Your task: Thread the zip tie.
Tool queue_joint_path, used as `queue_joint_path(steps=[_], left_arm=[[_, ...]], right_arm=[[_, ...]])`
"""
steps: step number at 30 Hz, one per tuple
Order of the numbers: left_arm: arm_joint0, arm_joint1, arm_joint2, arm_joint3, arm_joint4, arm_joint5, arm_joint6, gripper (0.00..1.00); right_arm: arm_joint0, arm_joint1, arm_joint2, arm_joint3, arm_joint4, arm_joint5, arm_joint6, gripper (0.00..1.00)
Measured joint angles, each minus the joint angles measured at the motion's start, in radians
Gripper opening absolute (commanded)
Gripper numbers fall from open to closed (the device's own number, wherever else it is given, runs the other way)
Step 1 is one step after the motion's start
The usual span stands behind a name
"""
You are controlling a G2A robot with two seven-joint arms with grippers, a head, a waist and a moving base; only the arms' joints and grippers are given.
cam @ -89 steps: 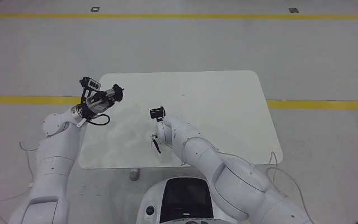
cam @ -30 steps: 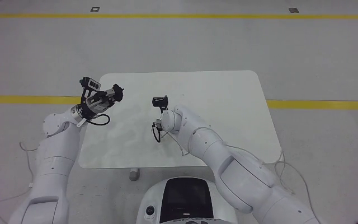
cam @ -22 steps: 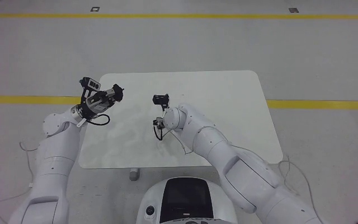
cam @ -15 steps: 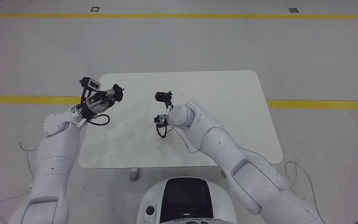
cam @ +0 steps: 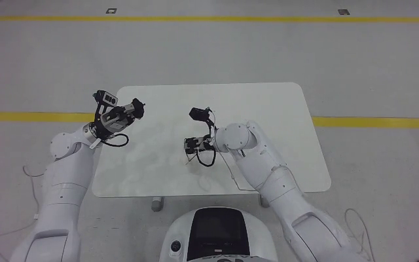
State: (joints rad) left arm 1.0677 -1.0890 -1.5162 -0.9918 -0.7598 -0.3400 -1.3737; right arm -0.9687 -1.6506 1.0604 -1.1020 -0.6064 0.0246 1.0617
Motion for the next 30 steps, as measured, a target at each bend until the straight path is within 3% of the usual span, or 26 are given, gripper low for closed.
queue_joint_path(steps=[8, 13, 18, 23, 30], left_arm=[[0.000, 0.000, 0.000, 0.000, 0.000, 0.000, 0.000, 0.00], [0.000, 0.000, 0.000, 0.000, 0.000, 0.000, 0.000, 0.00], [0.000, 0.000, 0.000, 0.000, 0.000, 0.000, 0.000, 0.00], [0.000, 0.000, 0.000, 0.000, 0.000, 0.000, 0.000, 0.00], [0.000, 0.000, 0.000, 0.000, 0.000, 0.000, 0.000, 0.00]], right_arm=[[-0.019, 0.005, 0.026, -0.027, 0.038, -0.011, -0.032, 0.00], [-0.107, 0.037, 0.143, -0.163, 0.166, -0.100, -0.025, 0.00], [-0.199, 0.055, 0.204, -0.287, 0.278, -0.163, -0.057, 0.00], [-0.248, 0.060, 0.189, -0.356, 0.372, -0.258, -0.102, 0.00], [-0.247, 0.060, 0.188, -0.356, 0.356, -0.258, -0.102, 0.00]])
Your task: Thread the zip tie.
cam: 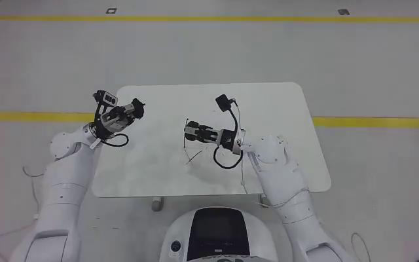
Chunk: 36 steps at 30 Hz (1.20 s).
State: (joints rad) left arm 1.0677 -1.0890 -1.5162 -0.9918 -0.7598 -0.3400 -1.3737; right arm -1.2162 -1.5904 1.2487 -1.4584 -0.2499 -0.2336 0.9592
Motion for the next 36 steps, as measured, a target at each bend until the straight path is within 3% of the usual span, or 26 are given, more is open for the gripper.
queue_joint_path(steps=[3, 7, 11, 17, 19, 28, 31, 36], left_arm=[[0.008, -0.001, 0.004, -0.012, -0.007, 0.011, 0.019, 0.00], [0.047, -0.007, 0.033, -0.075, -0.014, 0.011, 0.092, 0.00], [0.071, -0.018, 0.087, -0.125, 0.003, 0.000, 0.143, 0.00], [0.070, -0.039, 0.181, -0.162, 0.035, 0.000, 0.215, 0.00], [0.067, -0.042, 0.194, -0.171, 0.052, 0.000, 0.228, 0.00], [0.070, -0.039, 0.197, -0.185, 0.080, 0.002, 0.234, 0.00], [0.082, -0.031, 0.197, -0.205, 0.151, 0.001, 0.227, 0.00], [0.103, -0.029, 0.225, -0.223, 0.168, 0.017, 0.211, 0.00]], right_arm=[[-0.026, 0.002, -0.005, -0.026, -0.030, -0.030, -0.087, 0.00], [-0.092, 0.004, -0.025, -0.092, -0.107, -0.102, -0.313, 0.00], [-0.146, 0.007, -0.066, -0.133, -0.241, -0.107, -0.502, 0.00], [-0.194, 0.010, -0.100, -0.155, -0.365, -0.096, -0.713, 0.00], [-0.196, 0.012, -0.102, -0.157, -0.408, -0.091, -0.740, 0.00], [-0.196, 0.015, -0.099, -0.164, -0.417, -0.097, -0.743, 0.00], [-0.215, 0.027, -0.077, -0.200, -0.465, -0.107, -0.751, 0.00], [-0.252, 0.052, -0.026, -0.284, -0.513, -0.106, -0.734, 0.00]])
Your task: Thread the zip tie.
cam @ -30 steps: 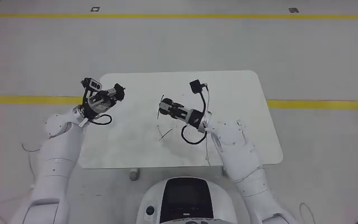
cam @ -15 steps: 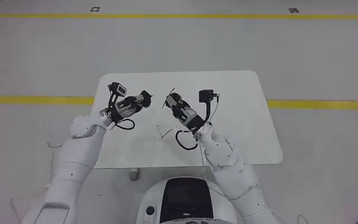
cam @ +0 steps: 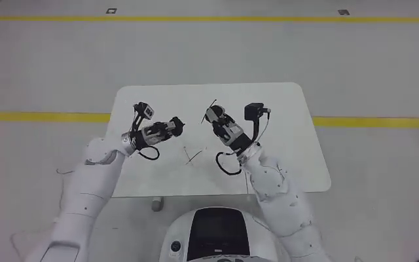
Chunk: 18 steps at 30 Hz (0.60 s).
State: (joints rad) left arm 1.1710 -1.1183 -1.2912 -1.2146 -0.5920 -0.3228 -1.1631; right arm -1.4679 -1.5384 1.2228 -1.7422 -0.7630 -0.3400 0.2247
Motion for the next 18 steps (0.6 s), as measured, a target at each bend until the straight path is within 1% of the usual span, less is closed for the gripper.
queue_joint_path(steps=[3, 5, 7, 11, 14, 18], left_arm=[[-0.004, -0.008, 0.042, -0.006, -0.007, 0.009, 0.008, 0.00], [-0.016, -0.015, 0.078, -0.004, -0.010, 0.011, 0.012, 0.00], [-0.033, -0.023, 0.117, 0.001, -0.011, 0.009, 0.015, 0.00], [-0.071, -0.038, 0.175, 0.019, -0.018, 0.002, 0.018, 0.00], [-0.094, -0.043, 0.197, 0.033, -0.014, -0.013, 0.027, 0.00], [-0.096, -0.043, 0.197, 0.035, -0.010, -0.016, 0.028, 0.00]], right_arm=[[-0.026, 0.015, 0.027, -0.044, -0.019, 0.000, 0.002, 0.00], [-0.046, 0.025, 0.043, -0.068, -0.031, 0.000, 0.001, 0.00], [-0.066, 0.035, 0.056, -0.089, -0.042, 0.000, 0.001, 0.00], [-0.097, 0.050, 0.070, -0.114, -0.044, 0.000, 0.002, 0.00], [-0.108, 0.060, 0.073, -0.125, -0.051, 0.000, 0.009, 0.00], [-0.107, 0.062, 0.074, -0.128, -0.060, 0.000, 0.010, 0.00]])
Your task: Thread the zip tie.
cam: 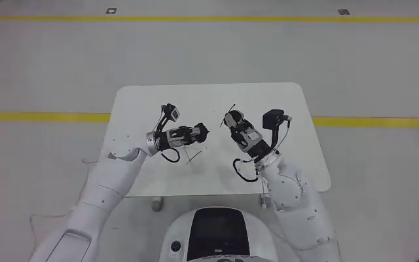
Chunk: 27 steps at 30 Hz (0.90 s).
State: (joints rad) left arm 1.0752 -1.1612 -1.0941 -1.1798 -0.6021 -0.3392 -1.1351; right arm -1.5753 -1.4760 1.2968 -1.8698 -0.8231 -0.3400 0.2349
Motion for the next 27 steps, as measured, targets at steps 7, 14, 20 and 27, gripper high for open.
queue_joint_path(steps=[7, 14, 20, 27], left_arm=[[0.011, 0.001, 0.004, -0.020, 0.011, 0.006, 0.027, 0.00], [0.053, 0.008, 0.004, -0.070, 0.052, 0.000, 0.100, 0.00], [0.056, 0.008, 0.015, -0.079, 0.064, -0.001, 0.133, 0.00], [0.051, 0.009, 0.020, -0.083, 0.086, -0.001, 0.132, 0.00]], right_arm=[[-0.001, 0.000, -0.001, -0.001, -0.005, 0.003, -0.003, 0.00], [-0.038, 0.005, -0.041, -0.017, -0.133, 0.065, -0.093, 0.00], [-0.062, 0.005, -0.085, -0.020, -0.191, 0.130, -0.156, 0.00], [-0.065, 0.006, -0.087, -0.022, -0.200, 0.130, -0.172, 0.00]])
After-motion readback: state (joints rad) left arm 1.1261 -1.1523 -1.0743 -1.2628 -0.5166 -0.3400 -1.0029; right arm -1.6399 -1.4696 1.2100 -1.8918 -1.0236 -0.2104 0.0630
